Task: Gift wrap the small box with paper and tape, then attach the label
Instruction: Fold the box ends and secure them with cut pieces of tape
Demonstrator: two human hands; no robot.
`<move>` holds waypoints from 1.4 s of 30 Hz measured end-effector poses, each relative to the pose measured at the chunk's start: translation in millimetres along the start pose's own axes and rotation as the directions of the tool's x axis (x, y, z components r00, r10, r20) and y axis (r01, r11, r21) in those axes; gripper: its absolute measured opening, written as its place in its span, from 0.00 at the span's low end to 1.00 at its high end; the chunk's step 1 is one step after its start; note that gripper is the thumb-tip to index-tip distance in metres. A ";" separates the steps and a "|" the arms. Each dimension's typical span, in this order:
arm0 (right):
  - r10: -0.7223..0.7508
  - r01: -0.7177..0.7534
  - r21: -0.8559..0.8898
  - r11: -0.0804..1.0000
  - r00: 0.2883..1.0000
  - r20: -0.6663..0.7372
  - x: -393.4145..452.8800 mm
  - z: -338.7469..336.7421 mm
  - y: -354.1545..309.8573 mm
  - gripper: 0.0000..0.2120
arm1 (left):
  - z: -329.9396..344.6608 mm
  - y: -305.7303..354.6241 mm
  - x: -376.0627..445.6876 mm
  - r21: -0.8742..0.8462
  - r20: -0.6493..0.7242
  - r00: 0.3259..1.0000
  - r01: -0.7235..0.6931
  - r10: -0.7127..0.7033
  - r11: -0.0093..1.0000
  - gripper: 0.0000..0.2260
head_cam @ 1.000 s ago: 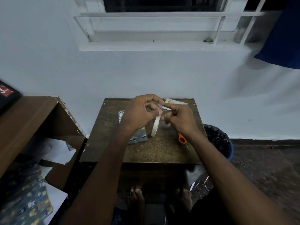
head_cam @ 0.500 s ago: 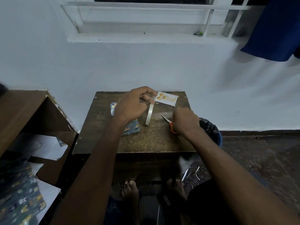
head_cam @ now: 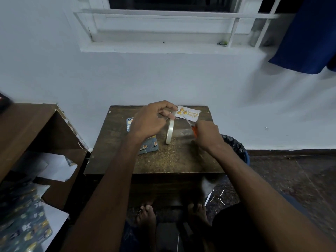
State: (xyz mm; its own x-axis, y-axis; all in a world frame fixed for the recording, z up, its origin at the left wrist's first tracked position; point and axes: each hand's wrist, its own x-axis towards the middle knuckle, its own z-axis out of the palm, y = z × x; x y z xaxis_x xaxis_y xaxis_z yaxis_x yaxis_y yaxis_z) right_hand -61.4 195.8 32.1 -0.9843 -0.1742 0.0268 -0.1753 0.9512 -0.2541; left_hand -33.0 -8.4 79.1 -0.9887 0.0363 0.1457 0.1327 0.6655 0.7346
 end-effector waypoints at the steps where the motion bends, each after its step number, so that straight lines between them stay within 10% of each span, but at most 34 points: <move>1: 0.014 -0.014 0.059 0.998 1.000 0.003 1.8 -5.4 2.5 0.09 | -0.4 0.1 -0.2 -0.006 0.003 1.000 0.003 -0.003 1.000 0.23; 7: -0.097 0.078 0.316 0.945 0.994 0.043 1.0 -34.1 20.8 0.14 | -1.4 -1.8 0.6 0.001 0.019 1.000 0.005 -0.005 1.000 0.24; 42: -0.189 0.192 0.288 0.938 0.981 -0.037 2.5 -37.3 8.7 0.19 | 0.4 -8.8 4.4 0.086 0.038 0.999 -0.037 0.034 0.996 0.26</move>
State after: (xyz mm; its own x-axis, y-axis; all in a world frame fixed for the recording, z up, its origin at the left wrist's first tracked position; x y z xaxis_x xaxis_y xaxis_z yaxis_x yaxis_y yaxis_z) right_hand -66.0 213.2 66.0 -0.9334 -0.3416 0.1104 -0.3480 0.7854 -0.5120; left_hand -38.5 -13.8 73.0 -0.9856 0.0871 0.1451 0.1626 0.7252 0.6691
